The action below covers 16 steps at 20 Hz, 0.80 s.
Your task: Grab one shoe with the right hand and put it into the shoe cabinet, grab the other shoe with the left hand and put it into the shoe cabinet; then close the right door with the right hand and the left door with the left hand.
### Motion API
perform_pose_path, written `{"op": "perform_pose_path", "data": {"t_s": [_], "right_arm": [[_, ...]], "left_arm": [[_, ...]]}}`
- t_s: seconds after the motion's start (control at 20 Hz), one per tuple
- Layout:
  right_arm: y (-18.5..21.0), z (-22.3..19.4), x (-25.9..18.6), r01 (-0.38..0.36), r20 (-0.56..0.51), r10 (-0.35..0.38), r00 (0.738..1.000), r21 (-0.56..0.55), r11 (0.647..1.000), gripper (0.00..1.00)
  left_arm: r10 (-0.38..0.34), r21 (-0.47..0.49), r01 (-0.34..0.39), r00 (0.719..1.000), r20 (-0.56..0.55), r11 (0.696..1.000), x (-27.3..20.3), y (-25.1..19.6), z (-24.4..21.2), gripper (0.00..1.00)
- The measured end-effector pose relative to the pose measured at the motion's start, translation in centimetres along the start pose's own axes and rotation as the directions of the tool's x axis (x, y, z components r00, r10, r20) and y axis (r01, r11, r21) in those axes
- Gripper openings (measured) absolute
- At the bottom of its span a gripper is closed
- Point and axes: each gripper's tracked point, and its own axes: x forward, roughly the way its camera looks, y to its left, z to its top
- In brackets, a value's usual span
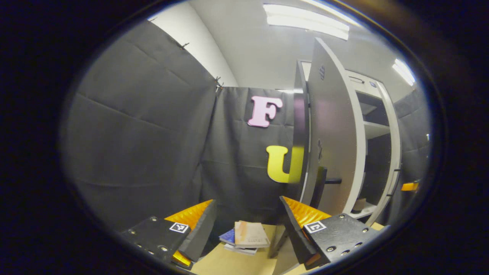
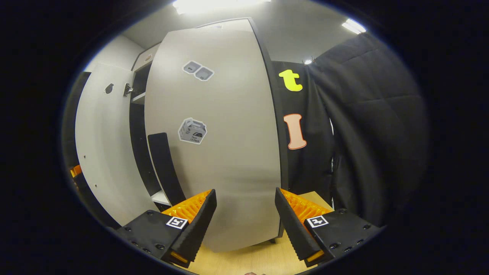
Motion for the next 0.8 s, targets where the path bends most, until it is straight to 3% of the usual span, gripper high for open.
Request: {"op": "perform_pose_path", "data": {"t_s": [0.25,0.3,0.4,0.45,0.6,0.65,0.75,0.8], "right_arm": [[-0.2,-1.1,-0.7,0.057,0.002,-0.057,0.998,0.02,0.998,0.97],[-0.2,-1.3,-0.8,0.068,0.0,-0.068,0.998,0.025,0.997,0.97],[-0.4,-1.6,-1.2,0.089,0.006,-0.089,0.996,0.032,0.996,0.97],[-0.3,-1.8,-1.3,0.094,0.007,-0.094,0.996,0.034,0.995,0.97],[0.5,-2.4,-1.6,0.085,-0.004,-0.085,0.996,0.067,0.994,0.97],[0.4,-2.6,-1.7,0.089,-0.003,-0.089,0.996,0.071,0.993,0.92],[0.3,-3.1,-1.7,0.102,-0.007,-0.102,0.995,0.066,0.993,0.97],[0.5,-3.4,-1.7,0.103,-0.013,-0.102,0.995,0.068,0.992,0.97]], "left_arm": [[-0.16,0.037,0.16,0.987,-0.01,0.986,3.2,-2.7,0.3,0.96],[-0.162,0.063,0.162,0.987,-0.013,0.985,3.4,-2.6,0.2,0.93],[-0.19,0.073,0.19,0.982,-0.011,0.979,3.8,-3.3,0.6,0.96],[-0.201,0.055,0.202,0.979,-0.017,0.978,3.7,-3.5,0.0,0.92],[-0.225,-0.023,0.225,0.974,-0.031,0.974,4.2,-3.6,-1.0,0.92],[-0.231,-0.039,0.23,0.972,-0.029,0.972,4.2,-3.9,-1.1,0.89],[-0.243,-0.059,0.241,0.97,-0.029,0.969,3.8,-5.0,-1.1,0.96],[-0.253,-0.061,0.25,0.967,-0.034,0.966,3.7,-5.6,-1.1,0.93]]}}
